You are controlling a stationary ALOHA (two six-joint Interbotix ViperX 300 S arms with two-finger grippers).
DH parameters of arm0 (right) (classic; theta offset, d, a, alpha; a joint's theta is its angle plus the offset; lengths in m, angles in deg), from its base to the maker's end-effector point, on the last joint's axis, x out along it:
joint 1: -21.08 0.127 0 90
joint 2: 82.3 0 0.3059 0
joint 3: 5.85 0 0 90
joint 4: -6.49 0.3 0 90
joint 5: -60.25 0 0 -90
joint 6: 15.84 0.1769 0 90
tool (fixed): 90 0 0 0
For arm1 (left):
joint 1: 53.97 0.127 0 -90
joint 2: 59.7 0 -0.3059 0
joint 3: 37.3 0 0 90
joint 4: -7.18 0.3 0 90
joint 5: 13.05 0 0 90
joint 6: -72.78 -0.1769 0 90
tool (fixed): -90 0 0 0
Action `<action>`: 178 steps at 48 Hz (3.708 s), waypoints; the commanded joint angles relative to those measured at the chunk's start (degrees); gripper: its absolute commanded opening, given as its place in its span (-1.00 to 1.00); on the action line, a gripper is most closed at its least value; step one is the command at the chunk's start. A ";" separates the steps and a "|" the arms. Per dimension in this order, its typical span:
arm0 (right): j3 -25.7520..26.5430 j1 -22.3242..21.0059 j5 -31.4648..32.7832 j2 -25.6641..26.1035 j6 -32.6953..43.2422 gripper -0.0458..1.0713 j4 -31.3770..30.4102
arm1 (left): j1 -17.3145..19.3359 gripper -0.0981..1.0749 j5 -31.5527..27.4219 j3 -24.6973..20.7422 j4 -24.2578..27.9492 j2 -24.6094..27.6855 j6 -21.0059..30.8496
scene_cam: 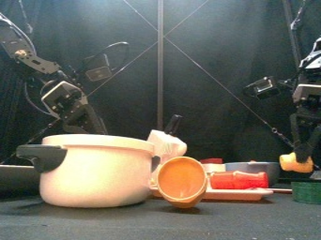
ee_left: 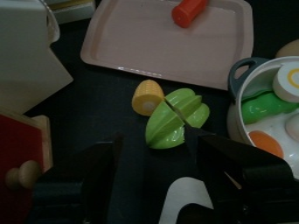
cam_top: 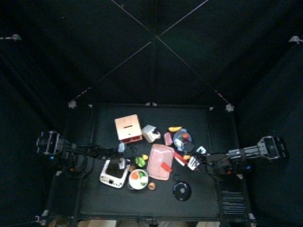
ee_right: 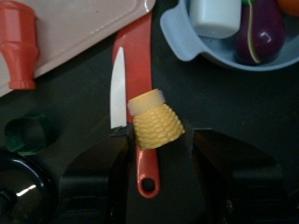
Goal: Hand over corn bottom
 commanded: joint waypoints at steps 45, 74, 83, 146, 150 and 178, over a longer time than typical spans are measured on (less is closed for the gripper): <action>14.24 1.05 -17.75 -7.29 -0.09 0.16 -20.65 | -4.31 0.74 14.85 -18.46 0.53 11.07 2.46; 16.26 1.32 -17.84 -10.99 0.00 0.16 -20.48 | -3.87 0.74 20.57 -20.83 12.30 16.00 0.88; 16.79 1.32 -18.02 -11.78 0.00 0.16 -20.65 | -3.87 0.74 20.65 -21.80 12.39 16.96 0.70; 17.67 1.49 -20.48 -13.71 -0.09 0.25 -20.57 | -3.16 0.20 21.27 -21.71 12.92 19.07 0.70; 17.49 1.49 -21.01 -13.62 -0.09 0.38 -20.65 | -3.16 0.20 21.27 -21.36 12.83 18.90 0.70; 17.31 1.14 -21.09 -13.27 -0.09 0.75 -20.92 | -2.20 0.20 21.27 -13.97 12.57 12.66 0.88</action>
